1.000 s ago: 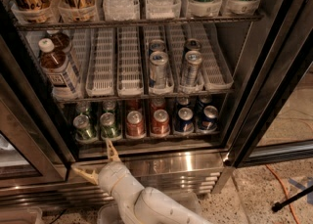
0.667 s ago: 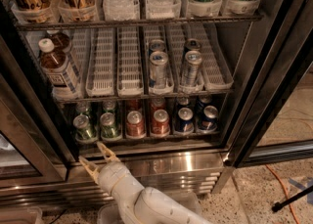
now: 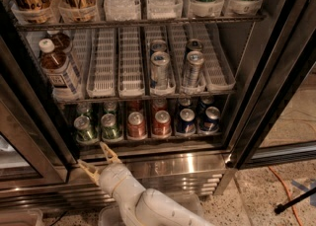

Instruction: Pick green can from bottom shelf of fridge

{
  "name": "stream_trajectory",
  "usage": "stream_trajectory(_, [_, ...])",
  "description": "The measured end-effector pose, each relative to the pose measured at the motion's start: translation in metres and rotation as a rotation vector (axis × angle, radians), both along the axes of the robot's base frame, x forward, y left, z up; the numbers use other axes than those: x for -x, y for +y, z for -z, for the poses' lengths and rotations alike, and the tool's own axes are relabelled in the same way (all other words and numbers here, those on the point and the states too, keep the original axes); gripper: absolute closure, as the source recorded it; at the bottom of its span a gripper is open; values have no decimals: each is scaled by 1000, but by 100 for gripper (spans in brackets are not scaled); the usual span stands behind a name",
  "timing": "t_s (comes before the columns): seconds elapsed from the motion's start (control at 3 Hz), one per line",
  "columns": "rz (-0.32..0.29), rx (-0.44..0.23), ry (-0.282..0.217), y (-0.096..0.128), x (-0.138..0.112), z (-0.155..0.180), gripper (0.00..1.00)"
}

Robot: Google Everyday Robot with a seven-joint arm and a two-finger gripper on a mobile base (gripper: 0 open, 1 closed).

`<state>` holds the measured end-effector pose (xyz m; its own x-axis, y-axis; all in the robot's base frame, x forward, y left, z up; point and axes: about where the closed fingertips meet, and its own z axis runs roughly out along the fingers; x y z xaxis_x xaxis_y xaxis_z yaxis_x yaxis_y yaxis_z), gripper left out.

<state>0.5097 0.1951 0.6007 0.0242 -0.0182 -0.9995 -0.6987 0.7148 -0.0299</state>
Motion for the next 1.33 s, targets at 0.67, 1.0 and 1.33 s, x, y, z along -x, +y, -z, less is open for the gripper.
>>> stream_trajectory(0.67, [7,-2,7,-2,-3,1,31])
stream_trajectory(1.0, [11,-1,15,-4,-10,-1,31])
stream_trajectory(1.33, [-8,11,19,-1,-21,-3,30])
